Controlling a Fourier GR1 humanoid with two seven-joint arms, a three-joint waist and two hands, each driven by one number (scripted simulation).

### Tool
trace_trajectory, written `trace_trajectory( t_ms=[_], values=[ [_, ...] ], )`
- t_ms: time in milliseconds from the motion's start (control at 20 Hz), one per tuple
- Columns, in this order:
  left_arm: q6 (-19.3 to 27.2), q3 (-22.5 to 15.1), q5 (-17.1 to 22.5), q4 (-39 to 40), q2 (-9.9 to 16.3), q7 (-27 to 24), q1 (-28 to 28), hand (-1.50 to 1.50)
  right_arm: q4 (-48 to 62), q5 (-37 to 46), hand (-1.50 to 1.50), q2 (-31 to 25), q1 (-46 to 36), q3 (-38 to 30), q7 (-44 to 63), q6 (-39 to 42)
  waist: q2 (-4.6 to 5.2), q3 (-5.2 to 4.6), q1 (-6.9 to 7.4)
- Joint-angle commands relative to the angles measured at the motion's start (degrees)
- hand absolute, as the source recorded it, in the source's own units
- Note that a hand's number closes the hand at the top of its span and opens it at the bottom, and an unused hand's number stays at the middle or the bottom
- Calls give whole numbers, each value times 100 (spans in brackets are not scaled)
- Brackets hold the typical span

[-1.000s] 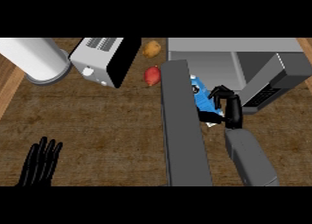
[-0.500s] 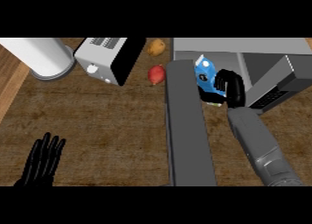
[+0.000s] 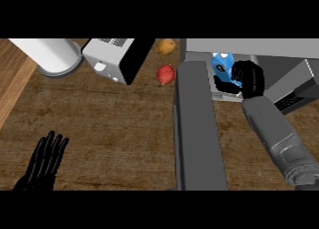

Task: Pick up the milk, place it into the microwave and close the microwave

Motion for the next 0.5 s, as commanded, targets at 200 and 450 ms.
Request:
trace_trajectory(
  t_ms=[200, 450],
  values=[
    [190, -3, -386, 128, 54, 83, -253, -150, 296, 121, -150, -263, -257, -72, 203, -914, 96, 9, 148],
    [37, 1, -411, 146, 194, 69, -236, -150, 605, 489, -150, -390, -341, 242, 434, -1064, 133, 8, 276]
  ],
)
